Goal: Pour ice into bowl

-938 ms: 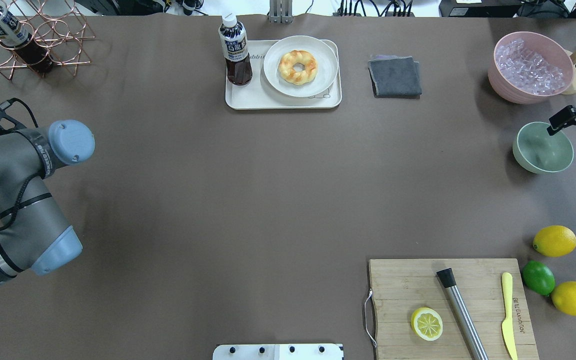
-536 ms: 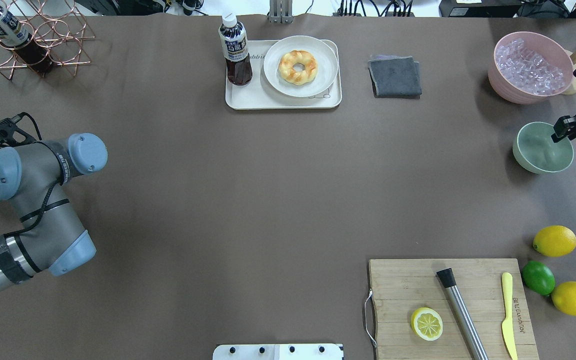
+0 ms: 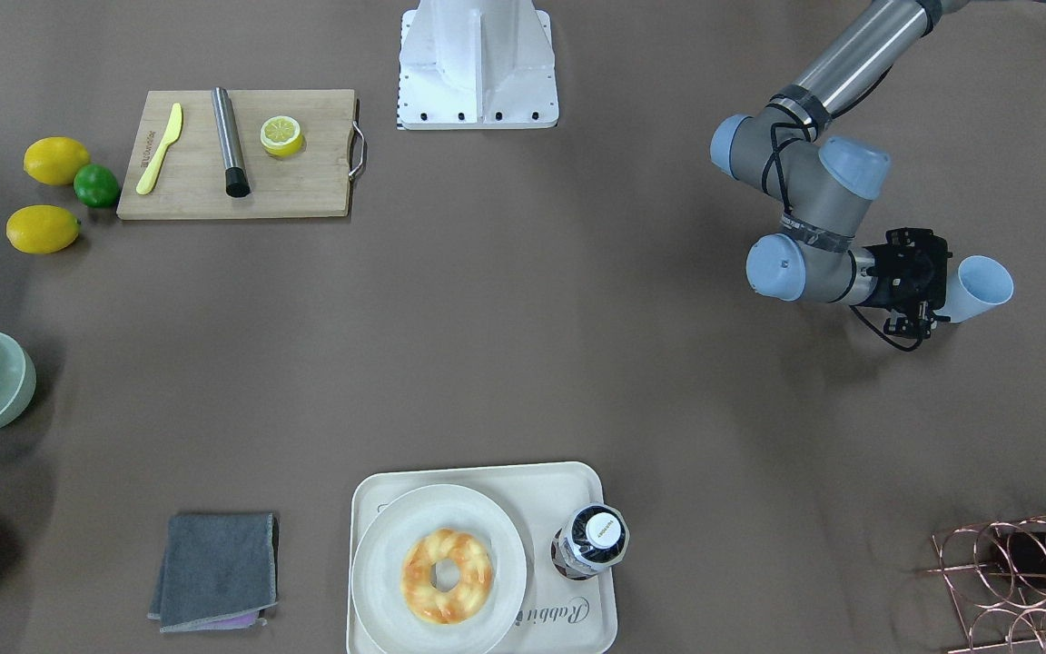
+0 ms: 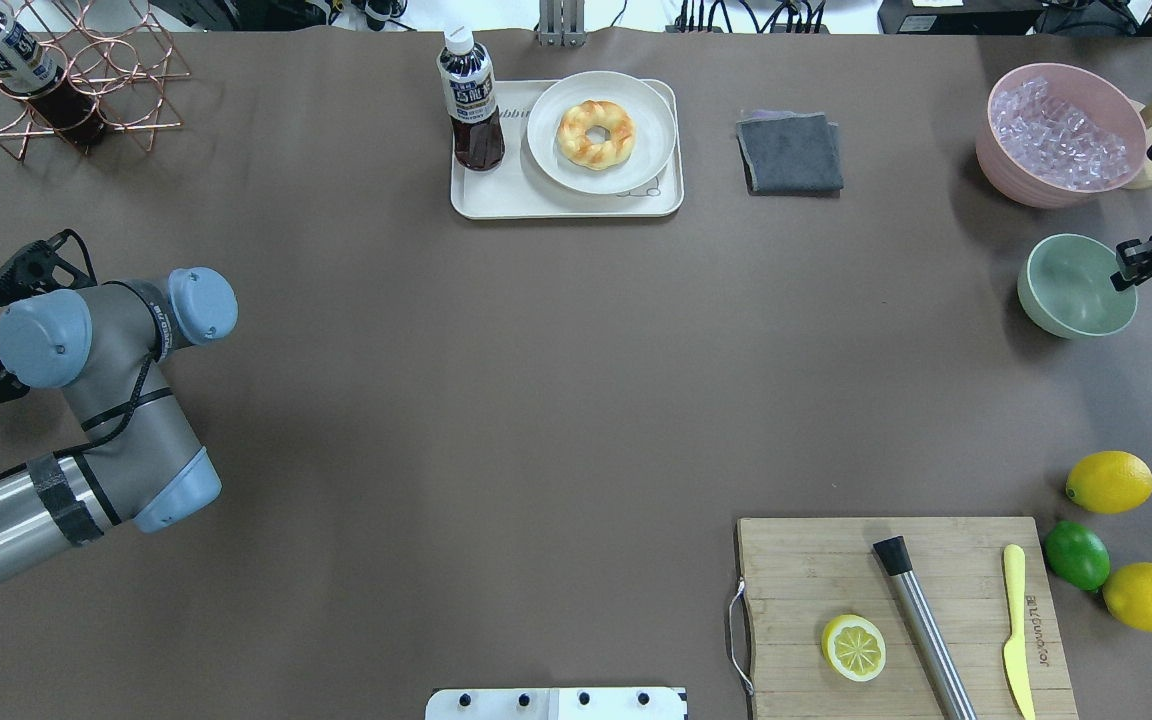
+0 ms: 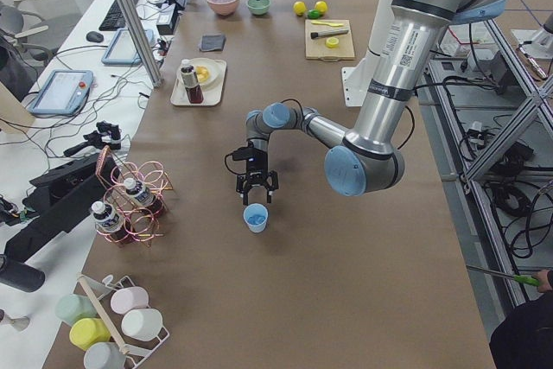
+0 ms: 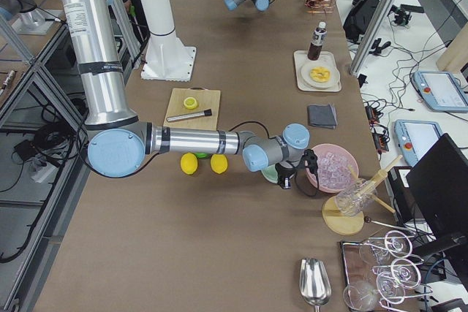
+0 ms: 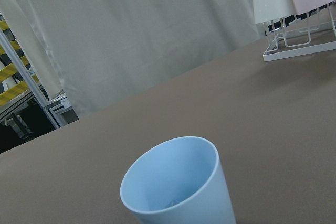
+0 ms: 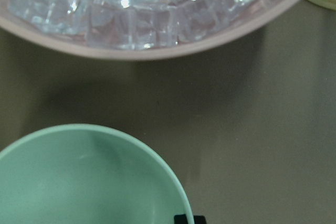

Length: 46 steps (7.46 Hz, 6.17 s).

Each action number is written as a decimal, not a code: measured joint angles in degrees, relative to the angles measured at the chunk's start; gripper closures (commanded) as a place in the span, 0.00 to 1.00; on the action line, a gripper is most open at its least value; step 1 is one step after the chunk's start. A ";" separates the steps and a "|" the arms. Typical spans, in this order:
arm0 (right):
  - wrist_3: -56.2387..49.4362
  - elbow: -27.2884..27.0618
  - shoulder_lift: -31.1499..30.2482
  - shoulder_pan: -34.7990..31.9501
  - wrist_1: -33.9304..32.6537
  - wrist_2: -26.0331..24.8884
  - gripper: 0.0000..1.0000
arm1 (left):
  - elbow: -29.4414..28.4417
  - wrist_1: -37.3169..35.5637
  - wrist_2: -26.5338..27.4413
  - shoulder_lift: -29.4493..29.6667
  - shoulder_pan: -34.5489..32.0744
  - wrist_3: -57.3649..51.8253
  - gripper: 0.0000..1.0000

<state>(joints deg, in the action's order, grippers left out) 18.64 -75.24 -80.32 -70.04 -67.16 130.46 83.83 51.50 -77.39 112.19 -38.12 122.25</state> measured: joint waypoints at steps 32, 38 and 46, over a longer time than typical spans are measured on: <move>49.51 8.84 53.56 45.42 -17.44 -30.79 0.77 | -8.37 1.79 1.09 -2.26 0.19 14.79 0.34; 48.56 1.38 53.85 37.33 -25.28 -23.85 0.07 | -3.64 1.63 0.52 -0.22 -2.18 10.77 0.36; 1.18 -10.22 22.33 1.19 -25.66 3.83 0.02 | 16.04 -1.92 -0.72 10.37 -2.56 4.25 0.37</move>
<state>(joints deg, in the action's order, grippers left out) 19.82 -85.46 -57.99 -68.85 -92.82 134.29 99.87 49.59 -78.12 122.56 -40.68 126.50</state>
